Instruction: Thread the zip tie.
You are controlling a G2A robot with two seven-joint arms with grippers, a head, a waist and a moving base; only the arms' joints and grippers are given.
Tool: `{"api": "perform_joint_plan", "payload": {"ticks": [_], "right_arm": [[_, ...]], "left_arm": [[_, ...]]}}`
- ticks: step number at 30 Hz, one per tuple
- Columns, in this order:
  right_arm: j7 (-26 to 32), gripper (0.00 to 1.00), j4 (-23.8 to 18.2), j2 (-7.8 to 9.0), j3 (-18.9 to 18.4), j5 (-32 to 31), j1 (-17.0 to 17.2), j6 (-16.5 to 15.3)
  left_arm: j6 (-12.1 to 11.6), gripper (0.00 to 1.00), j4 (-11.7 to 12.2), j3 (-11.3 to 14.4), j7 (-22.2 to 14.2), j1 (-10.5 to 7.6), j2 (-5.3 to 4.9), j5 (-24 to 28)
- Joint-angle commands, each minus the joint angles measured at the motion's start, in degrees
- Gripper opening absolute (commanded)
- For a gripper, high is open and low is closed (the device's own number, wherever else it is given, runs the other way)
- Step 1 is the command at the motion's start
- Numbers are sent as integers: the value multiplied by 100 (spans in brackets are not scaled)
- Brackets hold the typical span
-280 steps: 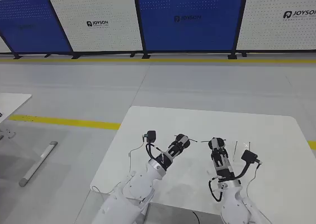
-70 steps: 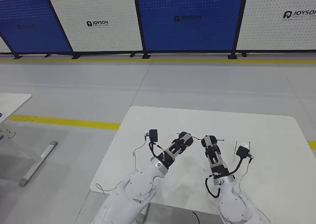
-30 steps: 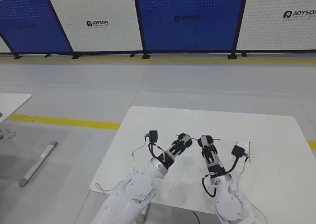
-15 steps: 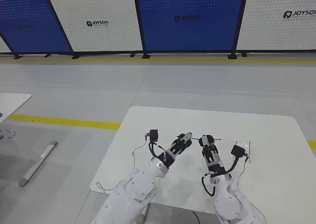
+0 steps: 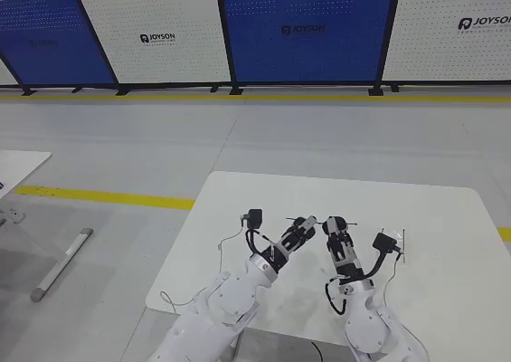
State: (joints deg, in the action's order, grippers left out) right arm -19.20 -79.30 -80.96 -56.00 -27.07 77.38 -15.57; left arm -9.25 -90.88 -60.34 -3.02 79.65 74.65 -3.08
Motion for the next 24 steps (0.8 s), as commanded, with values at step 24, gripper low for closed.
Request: {"api": "perform_joint_plan", "payload": {"ticks": [24], "right_arm": [[-3,0,33,-100,-90,-210,76,-112]], "left_arm": [[80,0,97,-12,-81,-60,11,151]]}}
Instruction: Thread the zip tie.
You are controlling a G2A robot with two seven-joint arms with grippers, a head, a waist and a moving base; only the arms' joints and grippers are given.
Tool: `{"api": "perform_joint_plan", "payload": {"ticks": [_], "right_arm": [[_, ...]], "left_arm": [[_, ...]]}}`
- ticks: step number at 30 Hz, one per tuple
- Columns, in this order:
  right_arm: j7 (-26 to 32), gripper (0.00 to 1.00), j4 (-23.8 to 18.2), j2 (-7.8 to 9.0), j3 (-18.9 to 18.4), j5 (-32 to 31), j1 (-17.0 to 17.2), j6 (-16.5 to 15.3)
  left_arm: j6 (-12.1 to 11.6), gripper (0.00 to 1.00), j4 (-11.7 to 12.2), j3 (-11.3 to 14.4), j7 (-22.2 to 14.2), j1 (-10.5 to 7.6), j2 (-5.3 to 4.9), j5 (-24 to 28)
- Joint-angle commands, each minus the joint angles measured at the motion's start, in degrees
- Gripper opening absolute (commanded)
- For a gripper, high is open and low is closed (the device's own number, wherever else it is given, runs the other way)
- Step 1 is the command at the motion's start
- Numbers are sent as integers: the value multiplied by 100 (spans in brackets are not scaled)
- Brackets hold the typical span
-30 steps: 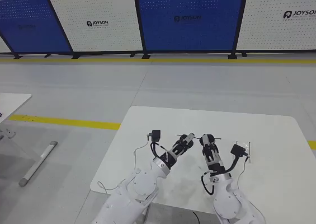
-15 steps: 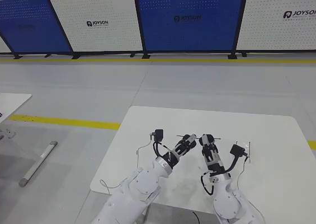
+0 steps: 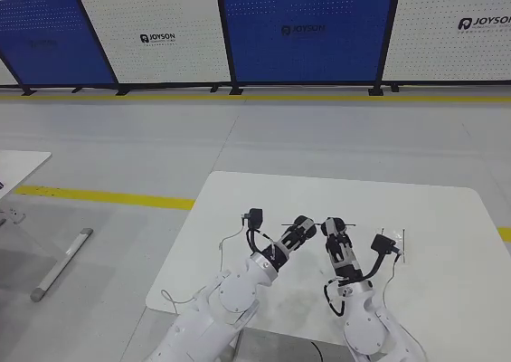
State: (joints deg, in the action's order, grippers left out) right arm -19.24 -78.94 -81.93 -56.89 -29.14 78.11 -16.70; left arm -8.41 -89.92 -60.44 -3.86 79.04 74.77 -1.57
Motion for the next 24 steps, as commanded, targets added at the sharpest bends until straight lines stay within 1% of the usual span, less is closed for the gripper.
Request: {"api": "perform_joint_plan", "payload": {"ticks": [1,13,24], "right_arm": [[3,0,-4,-8,-1,-9,6,3],[125,0,30,-59,29,-157,-13,35],[96,0,37,-96,-28,-177,-5,19]], "left_arm": [[-10,0,2,-3,6,4,0,0],[-116,0,-3,-19,-67,22,-5,50],[-103,0,-21,-37,-83,24,-11,33]]}}
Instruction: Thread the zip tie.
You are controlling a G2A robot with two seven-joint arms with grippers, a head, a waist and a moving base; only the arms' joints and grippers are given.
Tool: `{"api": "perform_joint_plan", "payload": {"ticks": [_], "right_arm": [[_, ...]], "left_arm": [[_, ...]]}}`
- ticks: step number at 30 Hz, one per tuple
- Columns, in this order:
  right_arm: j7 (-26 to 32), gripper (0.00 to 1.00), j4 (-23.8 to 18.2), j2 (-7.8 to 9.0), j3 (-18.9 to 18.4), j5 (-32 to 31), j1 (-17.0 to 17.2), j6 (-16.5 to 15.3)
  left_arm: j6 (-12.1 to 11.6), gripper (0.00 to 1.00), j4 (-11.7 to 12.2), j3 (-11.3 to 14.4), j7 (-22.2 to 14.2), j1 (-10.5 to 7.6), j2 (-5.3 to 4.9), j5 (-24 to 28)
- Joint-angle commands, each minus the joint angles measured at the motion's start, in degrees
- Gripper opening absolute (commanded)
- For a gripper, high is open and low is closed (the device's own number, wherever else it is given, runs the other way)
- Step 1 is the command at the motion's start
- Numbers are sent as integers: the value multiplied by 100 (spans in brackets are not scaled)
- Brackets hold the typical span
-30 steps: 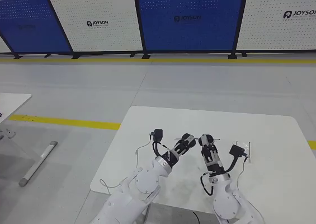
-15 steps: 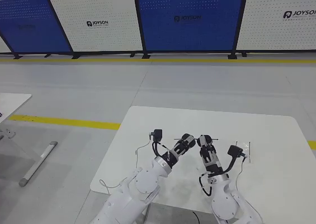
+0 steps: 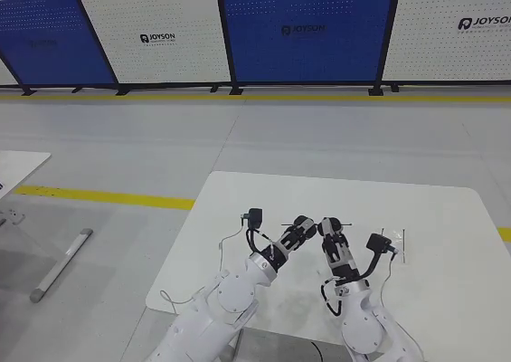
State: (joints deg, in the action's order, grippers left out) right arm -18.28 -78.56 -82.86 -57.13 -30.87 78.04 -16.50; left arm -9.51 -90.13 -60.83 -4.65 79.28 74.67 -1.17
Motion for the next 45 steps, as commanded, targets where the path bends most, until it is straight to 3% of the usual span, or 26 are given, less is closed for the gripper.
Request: {"api": "perform_joint_plan", "payload": {"ticks": [1,17,18,21,27,31,34,36,37,45], "right_arm": [[4,0,-1,-5,-7,-6,4,-3],[254,0,4,-41,-98,-1,-7,96],[257,17,-4,-41,-113,6,-1,98],[248,26,-28,-41,-155,8,28,94],[196,25,-89,-39,-232,-34,97,47],[128,15,-145,-38,-266,-100,157,12],[85,15,-177,-38,-292,-130,202,-10],[70,9,-201,-38,-309,-144,225,-27],[64,1,-206,-39,-315,-147,234,-38],[91,0,-202,-52,-301,-240,236,-93]], "left_arm": [[15,0,0,6,-8,-3,0,-14],[52,0,-9,4,-25,-21,-3,-37],[53,0,-12,0,-24,-19,-4,-34],[62,0,-14,-7,-21,-15,-5,-33],[88,0,-10,-16,-8,-19,-5,-27],[94,0,-13,-38,-3,-21,-8,-17],[92,0,-20,-56,0,-18,-10,-4],[93,0,-21,-60,3,-17,-10,1],[95,0,-20,-58,2,-19,-10,1],[84,0,-17,-28,-20,-35,-5,-3]]}}
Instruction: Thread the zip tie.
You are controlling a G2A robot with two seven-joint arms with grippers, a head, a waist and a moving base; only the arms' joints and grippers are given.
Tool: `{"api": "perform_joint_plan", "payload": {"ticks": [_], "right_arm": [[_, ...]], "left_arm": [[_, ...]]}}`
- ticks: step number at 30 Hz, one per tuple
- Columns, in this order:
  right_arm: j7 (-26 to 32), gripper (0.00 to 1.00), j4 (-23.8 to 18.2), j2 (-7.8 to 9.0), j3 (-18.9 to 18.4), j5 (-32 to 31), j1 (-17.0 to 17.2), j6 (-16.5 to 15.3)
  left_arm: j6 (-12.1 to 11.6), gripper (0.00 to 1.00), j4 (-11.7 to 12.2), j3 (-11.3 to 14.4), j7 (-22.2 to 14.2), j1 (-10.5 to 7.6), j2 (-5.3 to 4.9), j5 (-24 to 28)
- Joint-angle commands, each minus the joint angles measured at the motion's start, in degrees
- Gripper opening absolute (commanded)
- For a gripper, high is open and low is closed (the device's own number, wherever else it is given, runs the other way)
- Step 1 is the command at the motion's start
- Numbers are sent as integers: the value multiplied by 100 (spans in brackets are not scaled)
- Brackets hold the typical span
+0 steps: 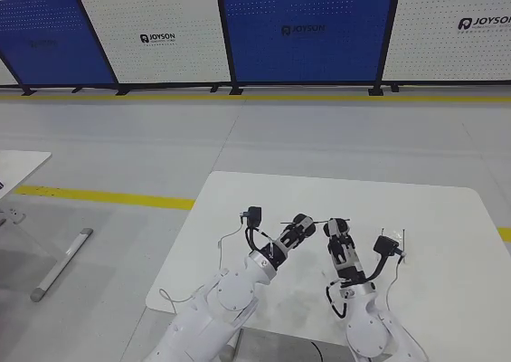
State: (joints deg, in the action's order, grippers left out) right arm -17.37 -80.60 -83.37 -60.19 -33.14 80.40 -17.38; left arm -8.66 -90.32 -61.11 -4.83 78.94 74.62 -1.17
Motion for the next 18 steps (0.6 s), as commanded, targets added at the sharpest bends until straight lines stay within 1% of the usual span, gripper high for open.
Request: {"api": "perform_joint_plan", "payload": {"ticks": [1,14,15,16,17,18], "right_arm": [[13,0,5,-3,10,-35,-2,-14],[55,0,35,-30,28,-135,-33,3],[30,0,35,-33,27,-147,-28,16],[19,0,34,-36,28,-154,-26,29],[14,0,33,-38,29,-163,-27,47],[5,0,34,-42,33,-179,-30,69]], "left_arm": [[-4,0,3,0,-6,-2,-1,-7],[-52,0,-1,-13,-29,27,-7,5],[-53,13,3,-13,-24,29,-7,-2],[-54,22,2,-12,-22,30,-7,-1],[-54,36,2,-12,-20,32,-7,0],[-54,36,3,-13,-18,32,-8,-1]]}}
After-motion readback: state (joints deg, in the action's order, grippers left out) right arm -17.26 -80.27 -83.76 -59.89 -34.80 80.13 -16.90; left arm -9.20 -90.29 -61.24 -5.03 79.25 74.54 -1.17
